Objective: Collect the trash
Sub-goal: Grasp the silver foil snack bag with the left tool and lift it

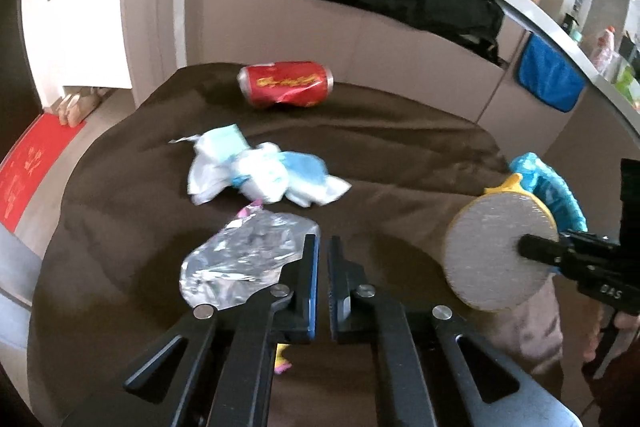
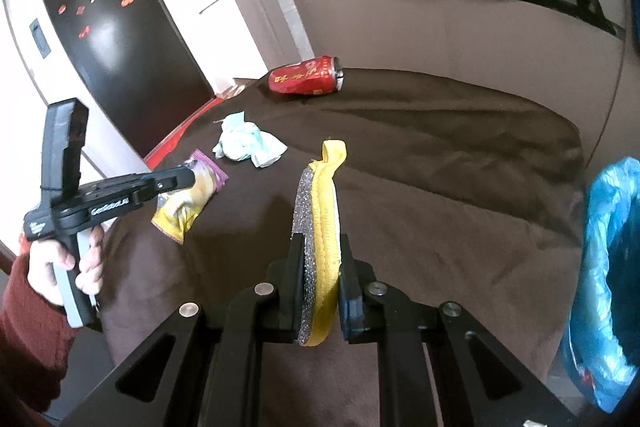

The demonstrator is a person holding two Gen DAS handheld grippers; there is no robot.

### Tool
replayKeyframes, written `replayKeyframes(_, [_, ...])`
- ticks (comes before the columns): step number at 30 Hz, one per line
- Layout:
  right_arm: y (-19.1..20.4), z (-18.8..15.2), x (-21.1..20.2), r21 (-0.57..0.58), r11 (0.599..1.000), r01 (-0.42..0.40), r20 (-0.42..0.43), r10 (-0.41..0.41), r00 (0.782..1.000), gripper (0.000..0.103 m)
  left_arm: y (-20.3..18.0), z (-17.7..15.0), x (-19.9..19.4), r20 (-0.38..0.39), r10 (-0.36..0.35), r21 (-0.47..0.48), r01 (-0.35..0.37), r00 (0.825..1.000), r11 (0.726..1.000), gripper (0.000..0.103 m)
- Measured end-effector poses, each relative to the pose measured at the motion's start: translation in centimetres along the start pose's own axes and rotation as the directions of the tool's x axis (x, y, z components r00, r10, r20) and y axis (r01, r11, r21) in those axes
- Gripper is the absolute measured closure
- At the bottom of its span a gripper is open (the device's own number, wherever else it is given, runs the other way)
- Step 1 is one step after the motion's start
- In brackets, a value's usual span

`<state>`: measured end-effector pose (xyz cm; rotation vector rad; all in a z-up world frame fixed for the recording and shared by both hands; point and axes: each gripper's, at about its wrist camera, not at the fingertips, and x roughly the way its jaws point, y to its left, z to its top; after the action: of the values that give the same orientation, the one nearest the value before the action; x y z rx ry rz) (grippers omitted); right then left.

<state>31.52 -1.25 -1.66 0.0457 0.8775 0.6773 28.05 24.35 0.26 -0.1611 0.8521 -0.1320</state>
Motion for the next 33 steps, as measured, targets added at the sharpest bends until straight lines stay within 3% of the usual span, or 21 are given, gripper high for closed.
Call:
replayKeyframes(7, [-1.5,-0.6,-2.2,0.031,0.999,0.029,0.032,-0.03,0.999,0.09,-3.3,0.6,-1.0,0.028,-0.023,0.052,0.022,0.999,0.998,0.099])
replayKeyframes(12, [-2.6,-1.4,-3.0,0.039,0.998,0.047,0.024,-0.048,0.999,0.09,-0.9,1.0,-3.5,0.079,-0.009,0.009,0.008,0.997,1.0,0.093])
replayKeyframes(13, [-2.7,-1.4,-3.0,0.042,0.998,0.045,0.024,-0.046,0.999,0.09,0.1,1.0,-3.9,0.091,-0.002,-0.012,0.003,0.996,1.0,0.087])
replayKeyframes(15, [-2.8,-1.5,-2.9,0.047,0.998,0.042,0.026,-0.043,0.999,0.09,2.3,0.9,-4.3,0.111,0.044,-0.082,-0.035,0.993,0.996,0.042])
replayKeyframes(16, [-2.8,-1.5,-2.7,0.049,0.998,0.038,0.027,-0.04,0.999,0.09,3.6,0.7,-4.4,0.129,0.063,-0.13,-0.046,0.99,0.99,0.04])
replayKeyframes(17, [-2.7,-1.4,-2.6,0.051,0.998,0.035,0.028,-0.037,0.999,0.09,4.6,0.4,-4.4,0.135,0.076,-0.163,-0.054,0.988,0.985,0.04])
replayKeyframes(20, [-2.5,-1.2,-2.3,0.047,0.999,0.027,0.03,-0.029,0.999,0.09,7.0,-0.3,-3.0,0.048,0.159,-0.198,-0.147,0.986,0.969,0.041])
replayKeyframes(26, [-1.6,-0.8,-1.8,0.013,0.999,0.037,0.024,-0.038,0.999,0.09,11.4,-2.4,0.8,-0.067,0.029,-0.417,-0.055,0.997,0.907,0.044])
replayKeyframes(28, [-1.4,-0.8,-1.7,0.007,0.999,0.039,0.019,-0.039,0.999,0.09,11.2,-2.4,1.9,-0.079,-0.017,-0.417,-0.018,0.997,0.909,0.048])
replayKeyframes(31, [-1.2,-0.8,-1.6,0.002,0.999,0.047,0.018,-0.047,0.999,0.09,9.4,-2.2,2.7,-0.07,-0.044,-0.361,0.016,0.997,0.932,0.084])
replayKeyframes(32, [-1.1,-0.8,-1.6,-0.003,0.999,0.052,0.019,-0.052,0.998,0.09,8.7,-2.1,2.4,-0.047,-0.027,-0.338,0.01,0.999,0.941,0.093])
replayKeyframes(33, [-0.9,-0.8,-1.6,-0.007,0.998,0.058,0.02,-0.057,0.998,0.09,8.2,-1.9,2.1,-0.031,-0.01,-0.324,-0.001,0.999,0.946,0.094])
